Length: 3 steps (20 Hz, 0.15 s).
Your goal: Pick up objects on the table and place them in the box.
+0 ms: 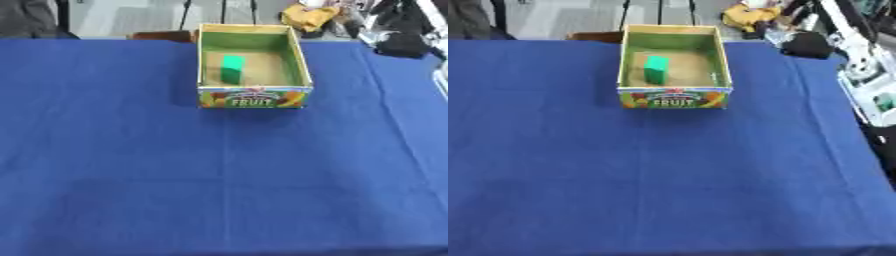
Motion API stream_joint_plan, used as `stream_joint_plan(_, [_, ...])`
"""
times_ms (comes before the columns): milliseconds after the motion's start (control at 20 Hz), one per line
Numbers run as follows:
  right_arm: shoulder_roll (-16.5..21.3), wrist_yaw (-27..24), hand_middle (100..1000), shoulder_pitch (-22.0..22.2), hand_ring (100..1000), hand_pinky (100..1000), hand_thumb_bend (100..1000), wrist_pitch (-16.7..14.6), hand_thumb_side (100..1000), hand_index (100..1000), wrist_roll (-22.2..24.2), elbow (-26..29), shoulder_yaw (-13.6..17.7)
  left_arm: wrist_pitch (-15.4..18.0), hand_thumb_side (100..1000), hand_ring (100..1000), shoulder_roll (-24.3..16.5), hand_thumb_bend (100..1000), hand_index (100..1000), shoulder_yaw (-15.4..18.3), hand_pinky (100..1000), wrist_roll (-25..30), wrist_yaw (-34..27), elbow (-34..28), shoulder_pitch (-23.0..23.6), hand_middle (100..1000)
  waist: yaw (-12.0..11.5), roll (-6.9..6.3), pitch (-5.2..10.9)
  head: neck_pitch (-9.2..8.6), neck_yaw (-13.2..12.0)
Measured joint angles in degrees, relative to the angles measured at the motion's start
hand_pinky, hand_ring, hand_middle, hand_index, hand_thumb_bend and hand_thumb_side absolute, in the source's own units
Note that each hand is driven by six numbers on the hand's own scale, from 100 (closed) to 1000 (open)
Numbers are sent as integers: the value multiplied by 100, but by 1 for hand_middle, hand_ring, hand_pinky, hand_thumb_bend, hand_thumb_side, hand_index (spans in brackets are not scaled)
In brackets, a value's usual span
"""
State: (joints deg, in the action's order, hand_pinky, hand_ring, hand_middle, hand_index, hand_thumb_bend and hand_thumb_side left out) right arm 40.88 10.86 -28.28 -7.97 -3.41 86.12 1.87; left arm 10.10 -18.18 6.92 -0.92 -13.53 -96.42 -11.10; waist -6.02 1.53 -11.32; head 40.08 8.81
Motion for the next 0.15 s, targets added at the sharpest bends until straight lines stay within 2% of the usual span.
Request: stream_joint_plan(150, [-134, -228, 700, 394, 615, 513, 432, 32, 453, 861, -225, 295, 196, 0, 694, 804, 3, 620, 794, 1, 664, -5, 0, 0, -2, 709, 98, -48, -28, -43, -72])
